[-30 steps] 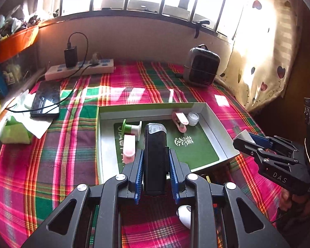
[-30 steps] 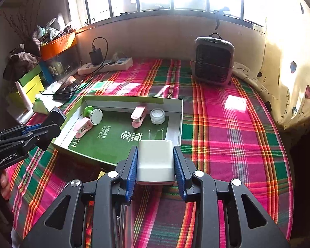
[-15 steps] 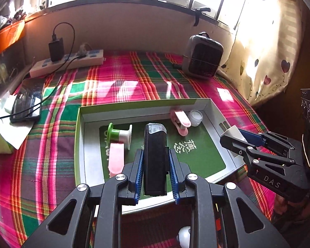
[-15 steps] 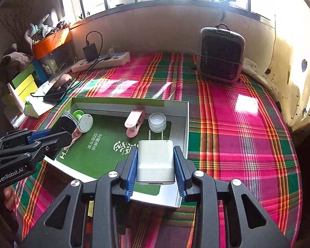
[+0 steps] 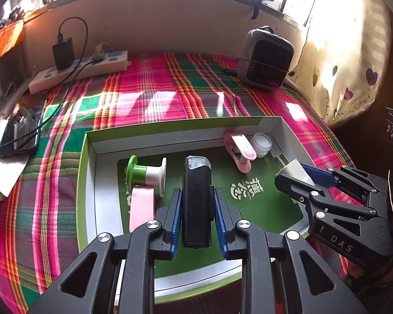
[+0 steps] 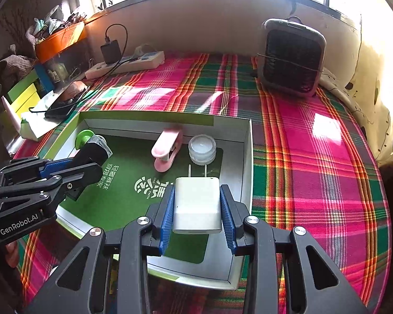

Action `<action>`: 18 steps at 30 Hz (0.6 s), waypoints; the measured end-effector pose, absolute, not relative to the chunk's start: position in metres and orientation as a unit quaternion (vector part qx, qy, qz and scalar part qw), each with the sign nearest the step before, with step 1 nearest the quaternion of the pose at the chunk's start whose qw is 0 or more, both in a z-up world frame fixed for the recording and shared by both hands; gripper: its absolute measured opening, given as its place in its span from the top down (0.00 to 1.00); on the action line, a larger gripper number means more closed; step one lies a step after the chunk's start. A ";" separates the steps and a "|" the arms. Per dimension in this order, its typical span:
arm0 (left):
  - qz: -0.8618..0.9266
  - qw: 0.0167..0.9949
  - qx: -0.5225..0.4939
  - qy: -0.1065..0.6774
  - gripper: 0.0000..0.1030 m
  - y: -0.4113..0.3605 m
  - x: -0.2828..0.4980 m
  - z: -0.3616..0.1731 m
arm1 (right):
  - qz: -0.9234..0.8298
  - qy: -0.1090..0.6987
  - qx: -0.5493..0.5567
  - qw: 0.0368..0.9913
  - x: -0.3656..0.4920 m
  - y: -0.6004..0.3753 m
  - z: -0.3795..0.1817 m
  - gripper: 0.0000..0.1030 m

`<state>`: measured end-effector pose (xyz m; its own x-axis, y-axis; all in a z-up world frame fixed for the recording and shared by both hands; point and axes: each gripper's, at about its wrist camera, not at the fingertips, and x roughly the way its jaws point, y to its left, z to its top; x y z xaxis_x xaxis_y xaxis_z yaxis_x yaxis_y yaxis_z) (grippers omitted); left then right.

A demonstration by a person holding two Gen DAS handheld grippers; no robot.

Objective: Organize rigid objects
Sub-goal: 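Carry the black device in the left tool and white charger in the right tool into the box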

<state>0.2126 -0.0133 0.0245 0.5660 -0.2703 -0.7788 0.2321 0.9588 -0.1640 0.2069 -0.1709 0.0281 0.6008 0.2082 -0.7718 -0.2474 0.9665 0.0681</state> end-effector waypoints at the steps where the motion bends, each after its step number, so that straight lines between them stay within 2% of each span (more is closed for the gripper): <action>1: -0.141 0.884 -0.022 0.445 0.78 -0.013 0.214 0.023 | 0.127 0.428 -0.025 0.894 0.208 -0.170 0.028 0.66; 18: -0.115 0.886 -0.018 0.448 0.78 -0.004 0.225 0.016 | 0.129 0.425 -0.037 0.895 0.213 -0.161 0.024 0.66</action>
